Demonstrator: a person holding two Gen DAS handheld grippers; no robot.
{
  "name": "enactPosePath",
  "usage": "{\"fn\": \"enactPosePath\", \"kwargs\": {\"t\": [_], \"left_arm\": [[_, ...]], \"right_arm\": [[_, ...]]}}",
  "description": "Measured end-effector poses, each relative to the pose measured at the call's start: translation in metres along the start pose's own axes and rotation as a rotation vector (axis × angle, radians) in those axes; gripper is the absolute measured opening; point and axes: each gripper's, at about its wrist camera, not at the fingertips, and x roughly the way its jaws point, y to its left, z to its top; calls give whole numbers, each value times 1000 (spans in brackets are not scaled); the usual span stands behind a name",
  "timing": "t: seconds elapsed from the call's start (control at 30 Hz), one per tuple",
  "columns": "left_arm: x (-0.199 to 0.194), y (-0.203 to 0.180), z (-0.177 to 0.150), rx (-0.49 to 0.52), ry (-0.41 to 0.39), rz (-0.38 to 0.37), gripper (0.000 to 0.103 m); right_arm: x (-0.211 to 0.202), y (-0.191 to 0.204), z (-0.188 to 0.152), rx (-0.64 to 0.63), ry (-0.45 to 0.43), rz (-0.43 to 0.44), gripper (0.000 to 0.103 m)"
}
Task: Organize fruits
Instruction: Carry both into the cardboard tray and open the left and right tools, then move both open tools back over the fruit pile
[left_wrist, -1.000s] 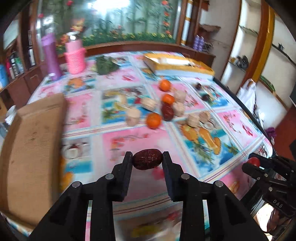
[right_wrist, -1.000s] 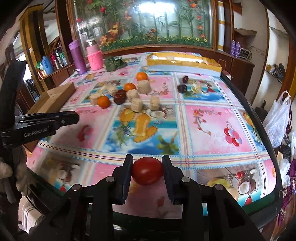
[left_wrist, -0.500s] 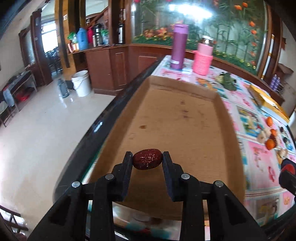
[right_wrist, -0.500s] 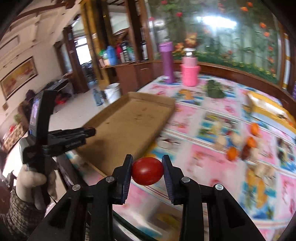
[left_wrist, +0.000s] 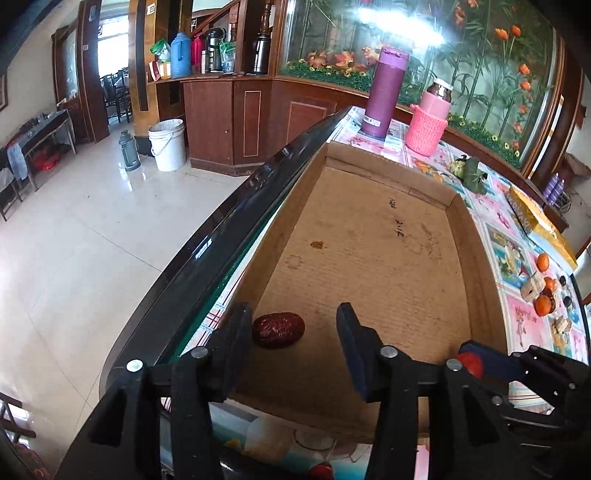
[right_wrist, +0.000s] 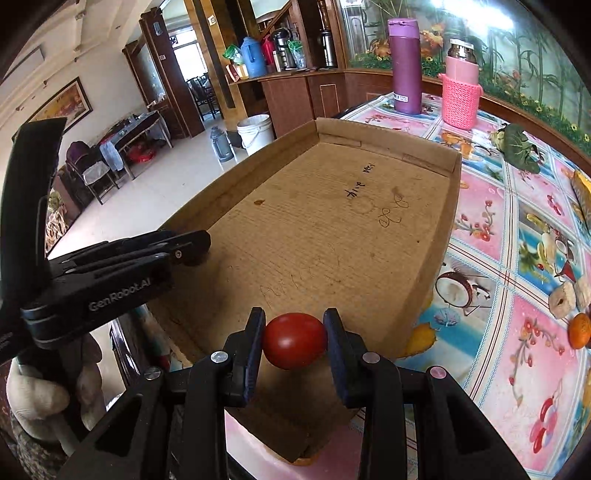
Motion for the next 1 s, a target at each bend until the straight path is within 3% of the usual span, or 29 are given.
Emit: {"fn": "enactPosePath", "kwargs": {"t": [0.2,0.27,0.33,0.47,0.7,1.0], "left_arm": [[-33,-6,2,-27,-71,5,57],[-50,-11,2,-34,-111,3,65],[-62,-18,0,-33,-146,0,73],[-79,-44,-3,15,-172,-32,74],[-80,-106,-14,155,-140,-110,76],[-35,-190,-32,270,18,-284,78]], "right_arm": [[-25,5,-4,-27,-68,5,53],[-38,3,-7,-25,-101,11,58],[-52,-4,-11,-11,-127,16,60],[-74,-27,-22,30,-154,-3,62],[-125,-114,-67,201,-181,-123,64],[-202,-245,-119,485,-239,-340,63]]}}
